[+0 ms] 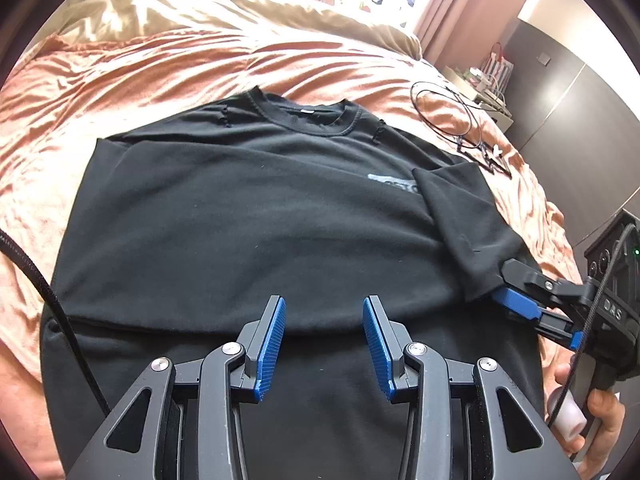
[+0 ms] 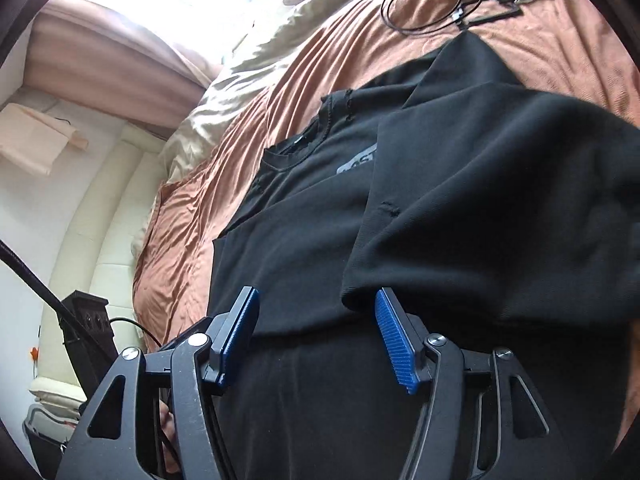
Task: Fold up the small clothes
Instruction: 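Close the right gripper on the sleeve and fold it over the shirt front, then move the left gripper to the ribbed cuff and close on it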
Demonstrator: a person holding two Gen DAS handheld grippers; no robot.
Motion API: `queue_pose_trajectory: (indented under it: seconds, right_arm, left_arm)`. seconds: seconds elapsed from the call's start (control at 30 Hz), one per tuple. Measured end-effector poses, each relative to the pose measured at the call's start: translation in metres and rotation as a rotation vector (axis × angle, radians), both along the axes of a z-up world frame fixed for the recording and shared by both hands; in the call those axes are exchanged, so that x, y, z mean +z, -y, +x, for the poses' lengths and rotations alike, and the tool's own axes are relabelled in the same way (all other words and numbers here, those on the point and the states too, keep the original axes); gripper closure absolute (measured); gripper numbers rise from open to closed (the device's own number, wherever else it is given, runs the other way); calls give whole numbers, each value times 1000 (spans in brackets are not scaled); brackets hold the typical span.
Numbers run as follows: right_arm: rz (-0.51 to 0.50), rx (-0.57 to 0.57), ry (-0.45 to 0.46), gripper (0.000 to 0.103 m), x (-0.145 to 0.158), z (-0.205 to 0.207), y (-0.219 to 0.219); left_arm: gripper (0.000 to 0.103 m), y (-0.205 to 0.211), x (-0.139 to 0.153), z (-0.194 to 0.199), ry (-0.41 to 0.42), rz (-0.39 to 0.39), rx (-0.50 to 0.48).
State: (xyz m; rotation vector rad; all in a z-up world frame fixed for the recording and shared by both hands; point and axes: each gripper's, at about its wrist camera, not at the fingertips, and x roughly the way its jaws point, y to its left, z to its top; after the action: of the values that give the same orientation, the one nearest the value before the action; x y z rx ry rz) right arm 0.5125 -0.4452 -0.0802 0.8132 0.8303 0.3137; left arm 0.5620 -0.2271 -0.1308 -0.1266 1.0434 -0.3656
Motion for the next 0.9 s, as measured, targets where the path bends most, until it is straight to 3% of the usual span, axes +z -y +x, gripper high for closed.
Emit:
queue_pose_trajectory:
  seconds: [0.2,0.47,0.9]
  right_arm:
    - [-7,-115,14,45,1,-41,55]
    - [-70,-223,-5,45,0,-68,114]
    - [3,-370,-30,45,-15,-124,160]
  left_arm:
    - [60,31,21,-5,31,17,-42]
    - [60,110,36,-16,58,33,-165]
    - [60,232,20,-22,36,28,-330]
